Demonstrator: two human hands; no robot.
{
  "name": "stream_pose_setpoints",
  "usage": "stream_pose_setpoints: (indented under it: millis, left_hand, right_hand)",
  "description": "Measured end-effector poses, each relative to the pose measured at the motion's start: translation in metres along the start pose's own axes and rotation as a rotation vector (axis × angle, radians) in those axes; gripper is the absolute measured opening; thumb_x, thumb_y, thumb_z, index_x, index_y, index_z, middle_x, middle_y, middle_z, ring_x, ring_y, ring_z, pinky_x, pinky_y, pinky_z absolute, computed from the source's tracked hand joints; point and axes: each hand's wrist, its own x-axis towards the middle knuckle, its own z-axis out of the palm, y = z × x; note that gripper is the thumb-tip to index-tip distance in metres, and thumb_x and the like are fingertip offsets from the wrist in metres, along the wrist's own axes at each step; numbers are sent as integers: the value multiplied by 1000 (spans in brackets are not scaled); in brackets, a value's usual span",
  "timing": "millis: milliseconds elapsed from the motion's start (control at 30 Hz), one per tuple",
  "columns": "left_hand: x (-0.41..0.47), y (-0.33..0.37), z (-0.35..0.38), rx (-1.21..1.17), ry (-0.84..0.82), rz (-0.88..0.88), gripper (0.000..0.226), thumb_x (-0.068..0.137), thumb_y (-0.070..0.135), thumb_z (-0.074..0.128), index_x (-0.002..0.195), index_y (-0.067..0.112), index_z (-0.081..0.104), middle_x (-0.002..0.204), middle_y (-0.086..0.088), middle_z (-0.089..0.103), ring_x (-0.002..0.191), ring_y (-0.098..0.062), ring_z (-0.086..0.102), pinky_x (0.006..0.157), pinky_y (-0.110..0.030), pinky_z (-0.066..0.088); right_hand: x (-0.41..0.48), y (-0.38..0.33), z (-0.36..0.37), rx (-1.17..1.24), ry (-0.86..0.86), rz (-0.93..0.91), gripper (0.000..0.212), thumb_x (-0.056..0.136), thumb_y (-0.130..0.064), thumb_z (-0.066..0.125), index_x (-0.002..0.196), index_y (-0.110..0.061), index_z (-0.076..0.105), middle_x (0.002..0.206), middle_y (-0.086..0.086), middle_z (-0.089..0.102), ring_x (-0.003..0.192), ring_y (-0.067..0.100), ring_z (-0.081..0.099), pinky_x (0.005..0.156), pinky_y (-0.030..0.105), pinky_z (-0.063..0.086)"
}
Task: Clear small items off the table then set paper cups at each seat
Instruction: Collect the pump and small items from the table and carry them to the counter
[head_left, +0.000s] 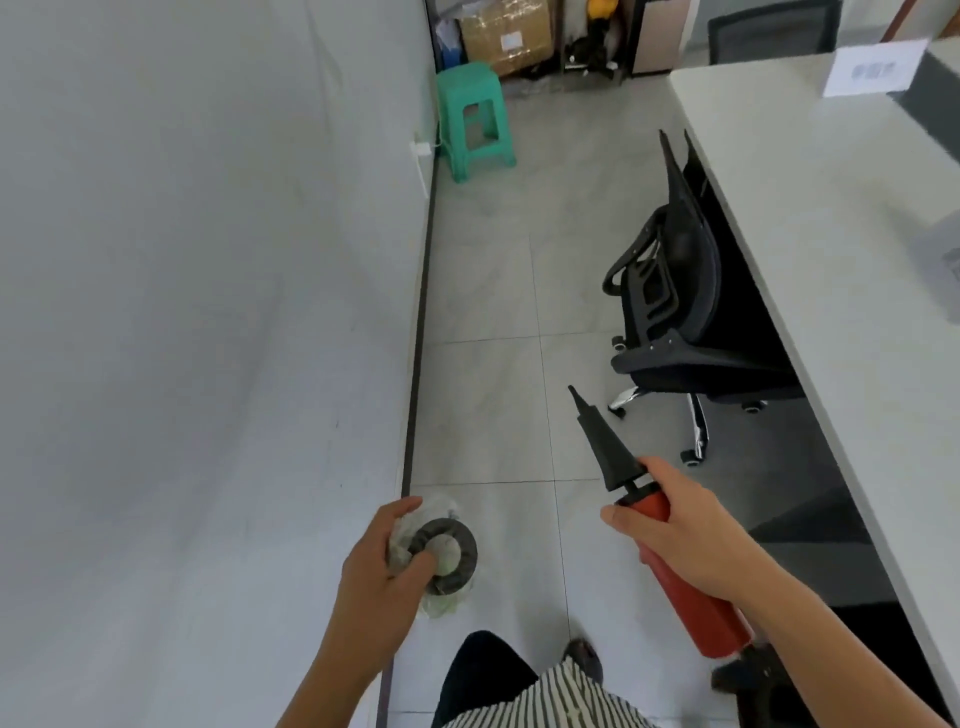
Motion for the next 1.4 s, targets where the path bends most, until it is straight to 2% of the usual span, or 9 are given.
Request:
stream_pose_setpoints:
  millis: [133,233,400,533,800,933,1067,1233,1400]
  left_hand:
    - [73,21,-8,-77,46,-75,38,85,4,63,117,23,58,102,1,66,95,-17,63,71,-21,49]
    - [143,39,-15,-93,74,-110,40,75,19,64,114,24,58,98,3,65,91,-17,63,70,-24,50]
    - [282,93,-34,-76,61,-80,49,71,23,61,119,25,56,101,5,63,92,-16,61,77,-28,52]
    - [390,155,-50,-57,0,0,41,85,5,61,120,25,56,103,2,62,92,-12,60,70,-19,47]
    - [585,261,-37,-3,-100,78,41,87,6,60,121,27,55,111,-1,62,100,-16,60,76,-21,48]
    - [676,306,-18,1,-79,52,41,86,5,60,120,28,56,109,-2,64,99,-20,62,79,-26,50]
    - [758,366,-8,-13,-57,42,41,85,1,59,113,30,58,104,-1,66,96,-19,64,78,-26,52]
    - [852,416,-8,-89,15,22,43,85,0,59,118,27,57,105,-1,66,95,-16,64,75,-25,52]
    - [959,440,-11,-115,60,-26,43,86,0,58,120,26,56,104,1,65,93,-14,63,73,-23,51]
  right_hand:
    - [82,-39,-24,5,-46,-23,31,85,-36,70,108,-35,49,71,5,69,65,23,70,58,26,58]
    - [151,-60,-38,-27,-68,-11,30,85,-35,71,108,-32,51,64,4,67,58,21,68,57,29,57]
    - [264,-105,-74,-106,-45,36,34,83,-46,69,108,-35,49,71,2,68,62,17,69,64,32,58]
    - [338,-155,-114,-10,21,31,33,82,-43,70,108,-42,50,69,4,69,59,17,69,62,33,61]
    - [483,-198,-196,56,88,88,30,84,-39,70,107,-39,52,68,4,69,55,13,66,62,34,61]
    - [583,-212,-251,45,63,73,32,83,-42,70,108,-37,51,66,5,70,59,17,70,65,36,62]
    - [684,-251,-311,15,49,44,38,85,-43,68,116,-36,46,67,4,69,55,12,67,60,26,59]
    - [803,-309,-371,-90,-5,-38,35,82,-51,66,109,-42,46,75,6,69,68,22,70,68,39,61]
    - [911,-348,-401,-105,-41,-58,33,79,-52,69,104,-46,49,68,5,69,64,21,70,66,40,60]
